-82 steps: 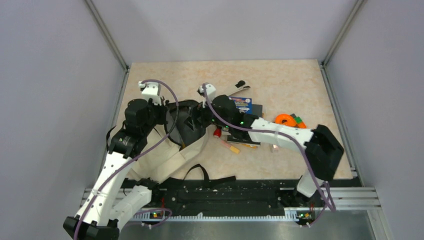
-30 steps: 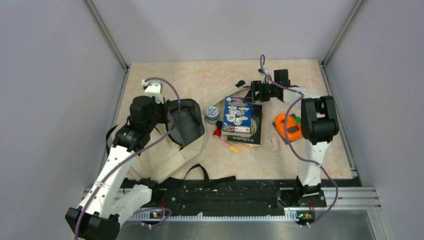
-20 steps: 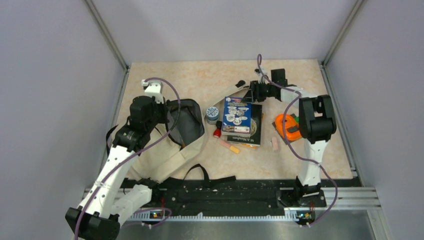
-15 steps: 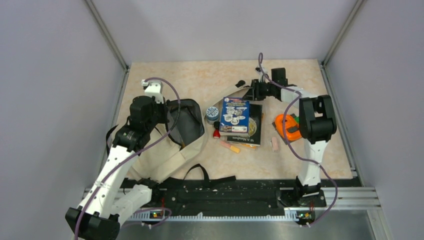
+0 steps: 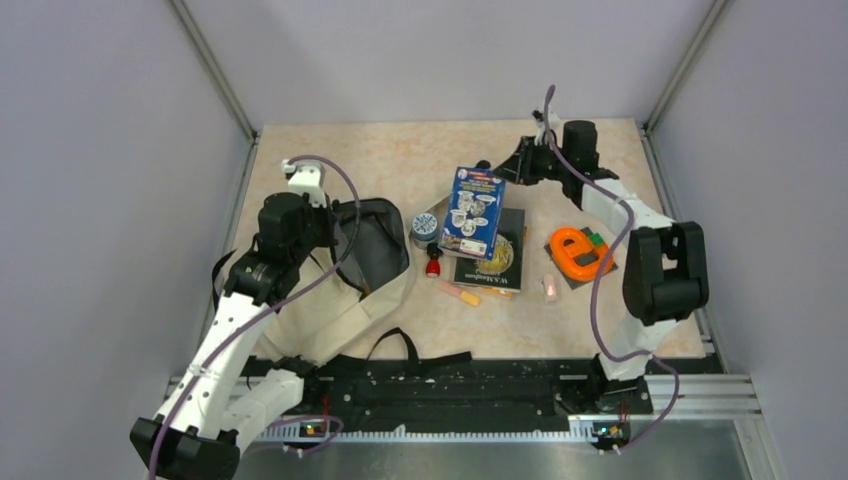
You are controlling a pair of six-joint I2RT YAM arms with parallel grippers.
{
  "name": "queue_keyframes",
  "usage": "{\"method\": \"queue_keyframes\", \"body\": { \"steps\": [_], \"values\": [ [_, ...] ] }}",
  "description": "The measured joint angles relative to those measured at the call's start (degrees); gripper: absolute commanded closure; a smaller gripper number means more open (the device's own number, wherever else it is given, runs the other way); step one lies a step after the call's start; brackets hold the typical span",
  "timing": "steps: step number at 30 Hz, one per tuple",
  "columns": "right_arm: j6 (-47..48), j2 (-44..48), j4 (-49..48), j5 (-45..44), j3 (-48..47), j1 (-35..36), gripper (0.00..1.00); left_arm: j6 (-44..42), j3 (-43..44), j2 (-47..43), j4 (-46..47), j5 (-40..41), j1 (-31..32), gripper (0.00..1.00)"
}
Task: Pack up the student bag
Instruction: Pick up the book from the center of the board.
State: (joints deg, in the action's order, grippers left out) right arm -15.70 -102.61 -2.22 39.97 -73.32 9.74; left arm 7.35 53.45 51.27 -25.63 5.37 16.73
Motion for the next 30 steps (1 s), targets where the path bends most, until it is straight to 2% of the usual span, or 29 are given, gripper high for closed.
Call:
{"method": "queue_keyframes", "body": {
  "steps": [5, 14, 19, 24, 30],
  "values": [
    [-1.5, 9.6, -2.5, -2.0, 3.7, 0.0, 1.0, 0.0, 0.0, -0.4, 0.0, -0.3, 0.0, 1.0],
    [1.6, 26.2, 1.9, -10.7, 5.2, 3.0, 1.0, 0.1, 0.0, -0.5, 0.0, -1.1, 0.0, 1.0],
    [-1.0, 34.1, 0.7, -14.1, 8.8, 5.0, 1.0, 0.2, 0.0, -0.9, 0.0, -2.1, 0.0, 1.0],
    [-6.4, 36.7, -4.9, -17.1, 11.3, 9.7, 1.0, 0.3, 0.0, -1.7, 0.0, -3.0, 0.0, 1.0],
    [-11.5, 33.2, -13.3, -20.9, 12.3, 18.2, 1.0, 0.3, 0.0, -2.5, 0.0, -3.2, 0.0, 1.0]
  ]
}}
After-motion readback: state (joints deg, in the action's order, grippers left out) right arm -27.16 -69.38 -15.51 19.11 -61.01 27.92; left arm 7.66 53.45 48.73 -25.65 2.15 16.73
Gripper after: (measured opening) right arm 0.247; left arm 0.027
